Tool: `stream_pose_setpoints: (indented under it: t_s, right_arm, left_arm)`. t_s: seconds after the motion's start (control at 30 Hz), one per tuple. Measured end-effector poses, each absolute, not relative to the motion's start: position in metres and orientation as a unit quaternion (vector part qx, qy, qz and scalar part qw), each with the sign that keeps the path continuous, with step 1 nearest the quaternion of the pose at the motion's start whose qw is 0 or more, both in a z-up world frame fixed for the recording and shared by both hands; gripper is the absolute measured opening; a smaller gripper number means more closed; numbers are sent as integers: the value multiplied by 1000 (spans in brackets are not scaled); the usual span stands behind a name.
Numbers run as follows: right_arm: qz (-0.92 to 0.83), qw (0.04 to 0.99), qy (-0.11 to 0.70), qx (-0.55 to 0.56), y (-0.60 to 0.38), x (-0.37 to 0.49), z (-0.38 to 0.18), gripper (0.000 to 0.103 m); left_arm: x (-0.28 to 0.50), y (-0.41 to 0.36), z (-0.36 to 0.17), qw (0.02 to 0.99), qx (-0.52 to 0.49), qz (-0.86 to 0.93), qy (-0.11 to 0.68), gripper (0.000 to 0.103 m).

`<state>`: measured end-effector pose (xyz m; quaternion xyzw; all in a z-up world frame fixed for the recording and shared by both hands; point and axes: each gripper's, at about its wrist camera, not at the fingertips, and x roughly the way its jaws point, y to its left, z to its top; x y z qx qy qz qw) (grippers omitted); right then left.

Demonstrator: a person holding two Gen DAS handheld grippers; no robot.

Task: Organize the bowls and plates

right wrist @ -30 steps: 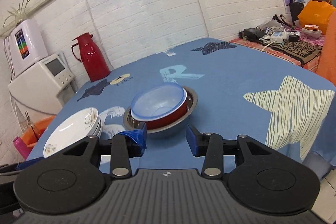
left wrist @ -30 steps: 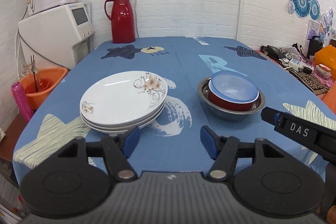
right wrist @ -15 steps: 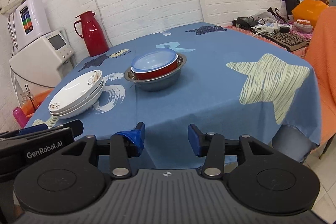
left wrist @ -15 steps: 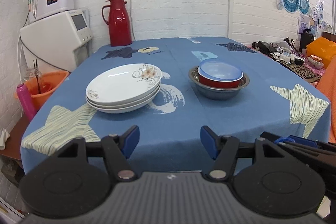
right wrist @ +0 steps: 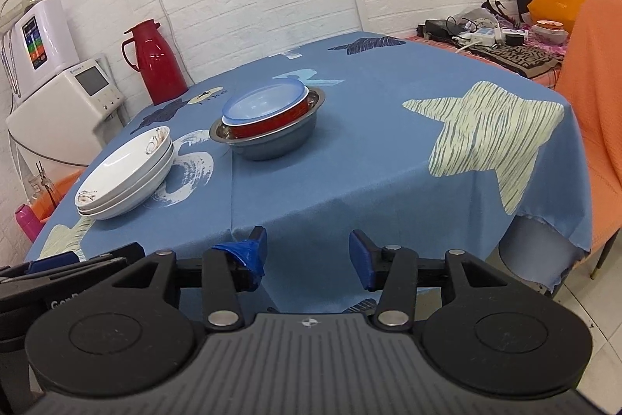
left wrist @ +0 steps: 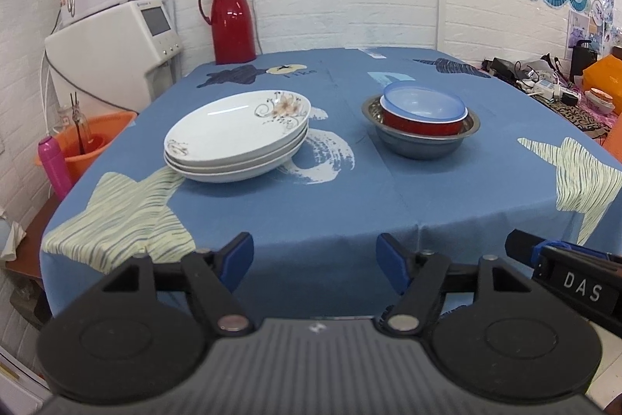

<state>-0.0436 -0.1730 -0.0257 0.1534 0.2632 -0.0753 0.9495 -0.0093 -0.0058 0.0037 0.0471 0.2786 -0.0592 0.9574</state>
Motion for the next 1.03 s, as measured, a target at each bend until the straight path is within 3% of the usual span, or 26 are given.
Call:
stream_pose_setpoints:
  t_s: [1.03]
  right_arm:
    - [-56, 947, 282, 141, -155, -39, -31, 36]
  left_arm:
    - [-19, -4, 3, 967, 59, -34, 244, 74]
